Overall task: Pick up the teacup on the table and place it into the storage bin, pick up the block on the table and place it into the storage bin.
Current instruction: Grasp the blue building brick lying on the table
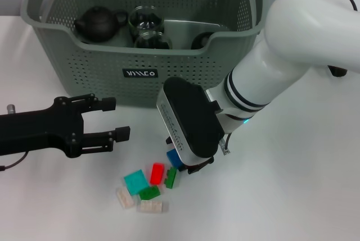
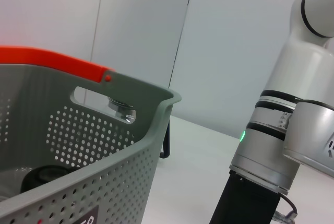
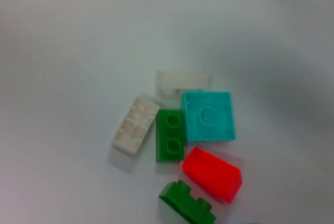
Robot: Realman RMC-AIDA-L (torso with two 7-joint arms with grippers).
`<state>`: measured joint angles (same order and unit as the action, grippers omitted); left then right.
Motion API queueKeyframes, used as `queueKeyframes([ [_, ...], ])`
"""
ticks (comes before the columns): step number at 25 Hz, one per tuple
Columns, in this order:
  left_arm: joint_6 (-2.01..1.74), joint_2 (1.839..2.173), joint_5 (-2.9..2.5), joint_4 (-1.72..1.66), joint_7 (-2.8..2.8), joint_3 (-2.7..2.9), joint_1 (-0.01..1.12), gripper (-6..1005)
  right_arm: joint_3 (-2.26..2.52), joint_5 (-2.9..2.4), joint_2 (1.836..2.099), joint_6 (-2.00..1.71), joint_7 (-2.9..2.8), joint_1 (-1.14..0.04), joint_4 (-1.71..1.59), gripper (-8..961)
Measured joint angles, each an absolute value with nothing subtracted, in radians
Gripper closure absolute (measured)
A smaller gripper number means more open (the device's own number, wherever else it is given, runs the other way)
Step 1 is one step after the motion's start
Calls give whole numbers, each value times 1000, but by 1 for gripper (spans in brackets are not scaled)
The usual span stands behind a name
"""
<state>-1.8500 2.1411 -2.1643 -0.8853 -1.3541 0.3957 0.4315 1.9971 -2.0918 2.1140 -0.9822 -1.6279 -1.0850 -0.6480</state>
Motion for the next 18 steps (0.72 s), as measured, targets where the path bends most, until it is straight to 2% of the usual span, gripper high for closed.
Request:
queueKeyframes([
  [11,-1850,2141,-2164,-885,-1356,396,436,217,1989,-2092,2112,-988,-1624,-1085,-635,312],
  [18,-1849,2140,-2164,-885,-1356,396,438,217,1989,-2092,2114,-989,-1623,-1086,-635,359],
])
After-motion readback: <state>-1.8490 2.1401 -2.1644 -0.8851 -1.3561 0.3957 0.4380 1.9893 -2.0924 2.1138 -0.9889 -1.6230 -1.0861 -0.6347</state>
